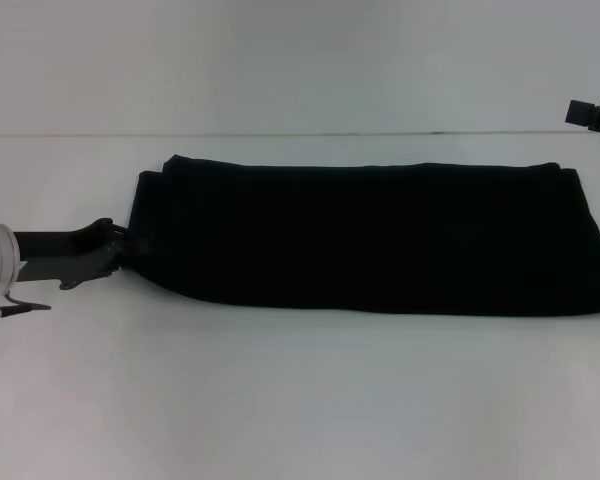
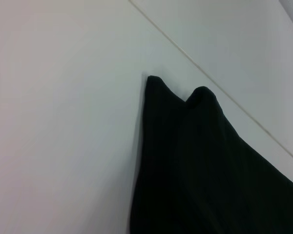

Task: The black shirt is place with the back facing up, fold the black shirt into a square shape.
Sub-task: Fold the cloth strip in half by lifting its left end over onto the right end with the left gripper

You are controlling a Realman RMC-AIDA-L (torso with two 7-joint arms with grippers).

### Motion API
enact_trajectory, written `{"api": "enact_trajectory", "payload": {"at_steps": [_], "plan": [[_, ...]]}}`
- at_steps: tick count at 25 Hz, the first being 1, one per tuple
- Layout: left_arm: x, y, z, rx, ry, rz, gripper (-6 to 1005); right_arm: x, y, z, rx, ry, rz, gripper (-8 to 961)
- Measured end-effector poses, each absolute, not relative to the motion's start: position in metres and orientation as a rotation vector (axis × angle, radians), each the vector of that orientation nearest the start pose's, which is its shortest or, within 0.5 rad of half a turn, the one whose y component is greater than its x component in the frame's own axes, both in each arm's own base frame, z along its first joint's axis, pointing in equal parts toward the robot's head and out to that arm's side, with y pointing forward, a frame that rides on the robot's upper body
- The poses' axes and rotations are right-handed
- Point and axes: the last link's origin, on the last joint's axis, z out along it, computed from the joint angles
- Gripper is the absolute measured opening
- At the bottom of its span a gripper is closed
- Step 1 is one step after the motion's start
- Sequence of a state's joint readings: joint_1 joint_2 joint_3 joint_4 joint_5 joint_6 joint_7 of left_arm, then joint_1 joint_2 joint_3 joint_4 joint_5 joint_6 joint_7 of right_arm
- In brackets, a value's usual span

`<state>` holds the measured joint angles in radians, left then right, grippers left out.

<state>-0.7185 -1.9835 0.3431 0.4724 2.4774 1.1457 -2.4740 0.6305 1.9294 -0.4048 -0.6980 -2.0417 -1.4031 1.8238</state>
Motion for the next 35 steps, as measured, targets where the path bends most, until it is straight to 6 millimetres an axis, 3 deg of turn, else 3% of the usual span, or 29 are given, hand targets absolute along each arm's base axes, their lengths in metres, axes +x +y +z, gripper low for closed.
{"api": "enact_trajectory", "payload": {"at_steps": [6, 11, 18, 24, 28, 29, 31, 35], "plan": [[-0.323, 0.39, 0.027, 2.339, 2.605, 0.706, 132, 0.281, 0.398, 0.111, -2.214, 1.051, 0.788, 899], [-0.331, 0.382, 0.032, 2.349, 2.612, 0.713, 50, 0.28, 0.398, 0.105, -2.214, 1.065, 0.801, 899], [-0.362, 0.357, 0.058, 2.39, 2.685, 0.728, 51, 0.268, 0.408, 0.089, -2.207, 1.087, 0.836, 900], [-0.397, 0.323, 0.11, 2.362, 2.841, 0.832, 51, 0.25, 0.422, 0.075, -2.215, 1.09, 0.861, 899], [-0.403, 0.316, 0.127, 2.351, 2.871, 0.882, 51, 0.245, 0.426, 0.07, -2.213, 1.07, 0.861, 899], [-0.394, 0.316, 0.145, 2.344, 2.813, 1.013, 51, 0.245, 0.426, 0.069, -2.215, 1.064, 0.861, 899], [-0.373, 0.327, 0.146, 2.355, 2.667, 1.121, 51, 0.248, 0.424, 0.07, -2.206, 1.062, 0.864, 898], [-0.304, 0.365, 0.122, 2.406, 2.276, 1.212, 51, 0.268, 0.413, 0.081, -2.151, 1.076, 0.873, 898]]}}
